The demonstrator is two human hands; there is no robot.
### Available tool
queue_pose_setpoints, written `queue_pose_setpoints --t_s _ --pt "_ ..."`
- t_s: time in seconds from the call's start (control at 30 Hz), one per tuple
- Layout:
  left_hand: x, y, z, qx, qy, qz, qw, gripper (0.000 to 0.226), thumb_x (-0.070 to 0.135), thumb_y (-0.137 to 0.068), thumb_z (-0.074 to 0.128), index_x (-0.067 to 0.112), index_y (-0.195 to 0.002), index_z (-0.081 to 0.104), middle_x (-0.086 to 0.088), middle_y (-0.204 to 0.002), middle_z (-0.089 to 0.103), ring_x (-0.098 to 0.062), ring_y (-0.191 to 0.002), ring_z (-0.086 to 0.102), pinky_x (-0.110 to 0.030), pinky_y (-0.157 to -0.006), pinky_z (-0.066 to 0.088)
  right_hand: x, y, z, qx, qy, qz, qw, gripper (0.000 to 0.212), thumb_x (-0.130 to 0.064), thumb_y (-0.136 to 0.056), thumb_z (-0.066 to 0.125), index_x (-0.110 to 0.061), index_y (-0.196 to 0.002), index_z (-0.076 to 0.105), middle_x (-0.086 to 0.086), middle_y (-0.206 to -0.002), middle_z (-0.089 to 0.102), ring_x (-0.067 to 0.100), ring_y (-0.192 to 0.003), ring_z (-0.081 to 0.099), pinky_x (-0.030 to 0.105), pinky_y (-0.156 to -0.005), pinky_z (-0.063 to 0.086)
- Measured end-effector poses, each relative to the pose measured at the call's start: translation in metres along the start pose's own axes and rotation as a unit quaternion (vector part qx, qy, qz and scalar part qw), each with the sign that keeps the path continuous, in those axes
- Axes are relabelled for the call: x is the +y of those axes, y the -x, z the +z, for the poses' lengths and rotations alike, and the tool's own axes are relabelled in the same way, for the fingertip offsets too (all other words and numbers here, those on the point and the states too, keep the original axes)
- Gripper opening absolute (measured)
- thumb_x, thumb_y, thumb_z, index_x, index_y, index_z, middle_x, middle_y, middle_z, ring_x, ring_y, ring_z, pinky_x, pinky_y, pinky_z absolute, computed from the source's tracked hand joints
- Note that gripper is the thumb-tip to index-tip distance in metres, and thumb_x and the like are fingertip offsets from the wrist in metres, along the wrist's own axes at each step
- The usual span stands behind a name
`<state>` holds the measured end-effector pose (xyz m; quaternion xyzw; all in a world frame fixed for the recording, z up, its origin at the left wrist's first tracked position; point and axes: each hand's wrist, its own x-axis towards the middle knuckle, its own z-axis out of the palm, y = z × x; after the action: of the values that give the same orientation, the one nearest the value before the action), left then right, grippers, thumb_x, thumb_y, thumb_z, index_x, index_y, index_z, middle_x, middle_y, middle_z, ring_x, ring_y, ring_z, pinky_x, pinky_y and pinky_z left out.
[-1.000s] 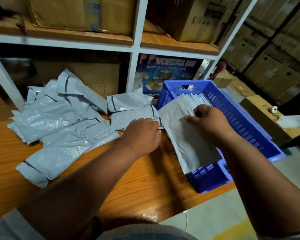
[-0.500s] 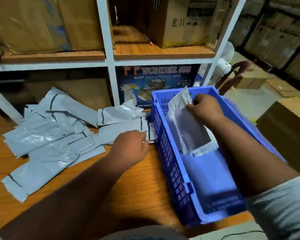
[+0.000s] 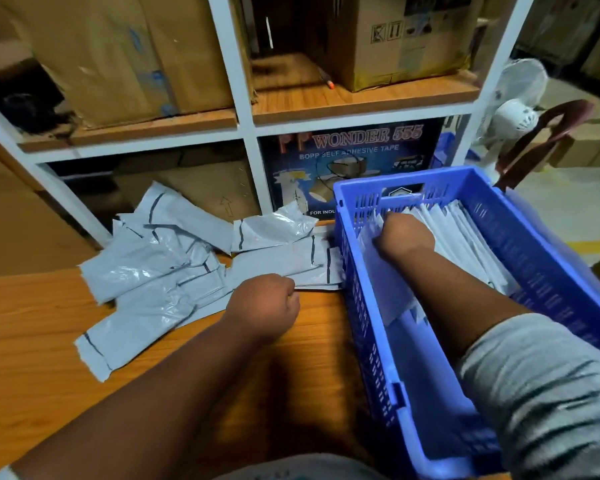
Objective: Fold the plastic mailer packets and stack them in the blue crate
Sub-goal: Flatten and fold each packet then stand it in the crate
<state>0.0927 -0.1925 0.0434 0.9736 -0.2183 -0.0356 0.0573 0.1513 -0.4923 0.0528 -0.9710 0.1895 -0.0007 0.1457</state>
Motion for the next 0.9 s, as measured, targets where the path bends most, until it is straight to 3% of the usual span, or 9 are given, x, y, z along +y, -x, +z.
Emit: queue_pose_setpoints --t_s 0.13,0.37,0.53,0.77,0.83,0.9 --pt "-0.015 0.006 -0.001 0.008 0.003 0.012 1.000 0.033 0.048 -0.106 0.044 0.027 -0.095 0.067 0.007 -0.085 0.060 -0.014 -0.080 0.057 -0.039 -0.073 0.055 -0.010 0.008 -0.029 0.058 -0.003 -0.022 0.998 0.018 -0.035 -0.098 0.067 -0.020 -0.093 0.059 0.012 -0.098 0.071 0.037 -0.090 0.067 0.036 -0.070 0.043" --pt "-0.059 0.016 -0.015 0.079 0.024 0.016 0.996 0.033 0.050 -0.104 0.045 0.028 -0.086 0.063 0.008 -0.079 0.057 -0.011 -0.074 0.055 -0.037 -0.068 0.053 -0.099 0.040 -0.080 0.142 0.030 -0.135 0.980 0.008 -0.026 -0.097 0.060 -0.020 -0.097 0.065 0.008 -0.085 0.068 0.036 -0.080 0.063 0.039 -0.063 0.051" --pt "-0.108 0.034 -0.025 0.107 0.039 0.005 0.993 0.031 0.050 -0.104 0.047 0.028 -0.093 0.067 0.006 -0.089 0.063 -0.017 -0.084 0.061 -0.036 -0.072 0.052 -0.171 0.064 -0.063 0.094 0.060 -0.182 0.977 0.008 -0.029 -0.094 0.060 -0.023 -0.093 0.065 0.006 -0.089 0.071 0.036 -0.082 0.066 0.038 -0.065 0.055" --pt "-0.207 0.083 -0.007 0.092 -0.017 -0.018 0.995 0.029 0.046 -0.097 0.052 0.024 -0.103 0.069 0.000 -0.103 0.064 -0.026 -0.099 0.061 -0.039 -0.081 0.049 -0.255 0.111 0.039 -0.011 0.060 -0.231 0.971 0.013 -0.036 -0.100 0.061 -0.029 -0.099 0.072 0.001 -0.096 0.072 0.026 -0.091 0.069 0.035 -0.071 0.055" --pt "-0.236 0.106 0.010 0.070 -0.072 -0.012 0.995 0.034 0.048 -0.093 0.054 0.023 -0.113 0.067 -0.004 -0.113 0.061 -0.029 -0.105 0.056 -0.043 -0.085 0.047 -0.276 0.128 0.075 -0.059 0.050 -0.245 0.967 0.015 -0.039 -0.099 0.062 -0.028 -0.100 0.072 0.002 -0.098 0.073 0.026 -0.094 0.069 0.036 -0.074 0.056" --pt "-0.263 0.129 0.028 0.058 -0.100 -0.038 0.993 0.054 0.052 -0.084 0.063 0.021 -0.128 0.061 -0.010 -0.132 0.056 -0.034 -0.117 0.052 -0.048 -0.091 0.045 -0.292 0.146 0.107 -0.110 0.042 -0.261 0.958 0.019 -0.045 -0.097 0.064 -0.029 -0.105 0.069 0.001 -0.106 0.072 0.027 -0.100 0.069 0.040 -0.080 0.057"
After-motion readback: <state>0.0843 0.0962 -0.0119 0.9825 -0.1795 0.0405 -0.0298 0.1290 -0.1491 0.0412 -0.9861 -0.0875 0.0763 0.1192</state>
